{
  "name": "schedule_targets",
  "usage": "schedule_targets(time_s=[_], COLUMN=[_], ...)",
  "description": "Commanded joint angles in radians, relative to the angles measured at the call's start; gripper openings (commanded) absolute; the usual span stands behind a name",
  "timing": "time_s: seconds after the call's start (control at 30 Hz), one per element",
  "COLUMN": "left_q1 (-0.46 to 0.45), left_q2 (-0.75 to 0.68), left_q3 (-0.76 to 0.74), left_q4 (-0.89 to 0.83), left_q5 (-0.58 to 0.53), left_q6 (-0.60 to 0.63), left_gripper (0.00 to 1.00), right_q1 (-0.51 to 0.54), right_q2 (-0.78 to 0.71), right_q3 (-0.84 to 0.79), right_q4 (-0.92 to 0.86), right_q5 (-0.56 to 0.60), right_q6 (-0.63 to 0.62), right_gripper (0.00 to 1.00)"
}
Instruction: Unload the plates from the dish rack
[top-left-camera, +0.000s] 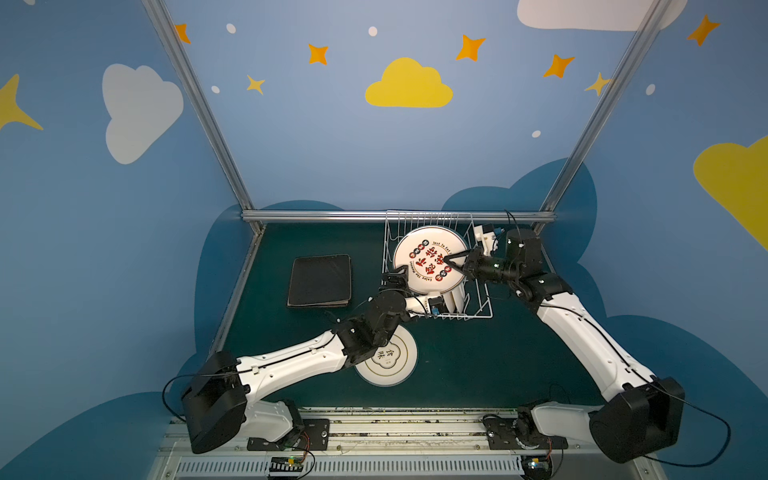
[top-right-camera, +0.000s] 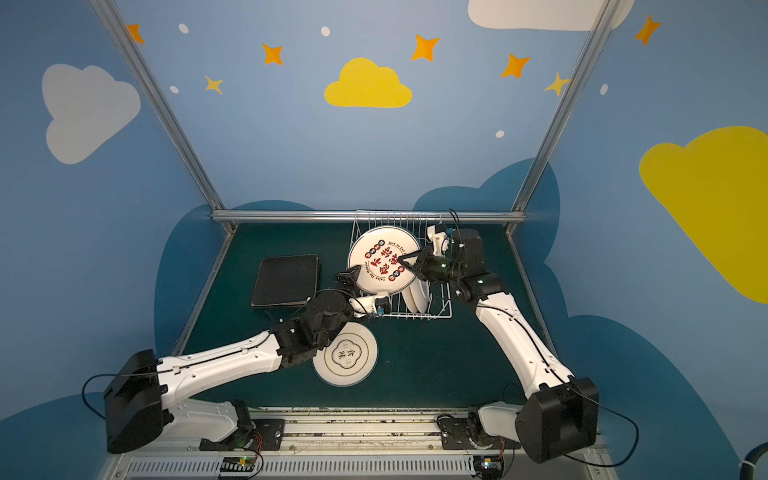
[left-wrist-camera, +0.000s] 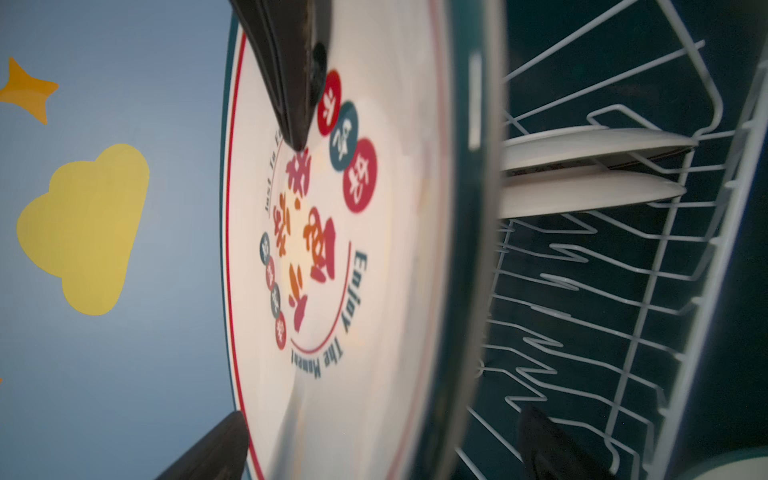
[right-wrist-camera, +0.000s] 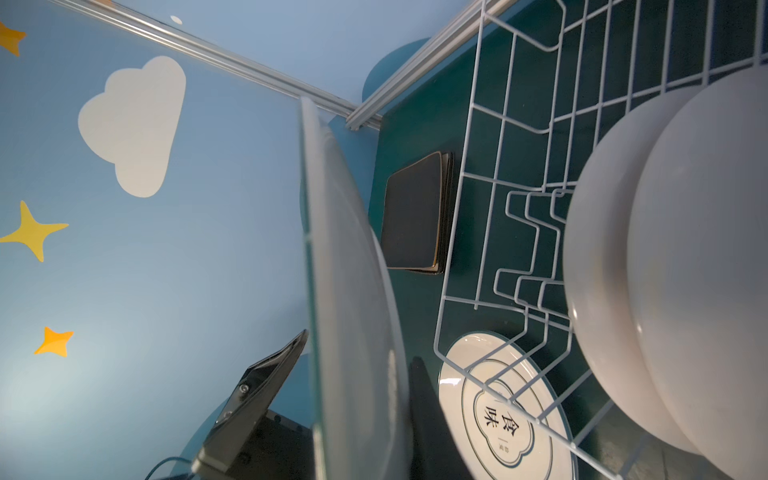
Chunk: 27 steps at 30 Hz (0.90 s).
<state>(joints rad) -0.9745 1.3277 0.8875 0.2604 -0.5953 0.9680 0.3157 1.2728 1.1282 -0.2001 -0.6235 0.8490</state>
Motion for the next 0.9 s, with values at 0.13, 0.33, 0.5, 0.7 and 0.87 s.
schedule_targets(time_s=[0.13,0.33,0.5,0.7,0.87], left_q1=[0.037,0.13,0.301,0.417,0.457], left_q2=[-0.166,-0.274,-0.288,-0.26,-0.163], left_q3=[-0.005,0.011,0.092,0.064,0.102], left_q4=[-0.057,-0.127,-0.31,-0.215,-0.195], left_q5=[0.096,0.207,0.397,0.624,0.787], left_q6=[-0.324,-0.635,-1.029,-1.349,-1.526], left_gripper=[1.0,1.0,1.0,1.0,1.0], right_q1=[-0.029,-0.04,-0.042,-0.042,-0.042], right_q2=[-0.079,-0.09,-0.087,-0.073,-0.057], right_q3=[-0.038,-0.048,-0.054,-0.05,-0.048], right_q4=[0.076,0.077,0.085,0.092,0.1], right_q5=[0.08,0.076,0.061,0.03,-0.002], right_q6=[-0.019,-0.025,-0.025,-0.026,-0.025], right_gripper=[0.0,0.0,0.0,0.0,0.0])
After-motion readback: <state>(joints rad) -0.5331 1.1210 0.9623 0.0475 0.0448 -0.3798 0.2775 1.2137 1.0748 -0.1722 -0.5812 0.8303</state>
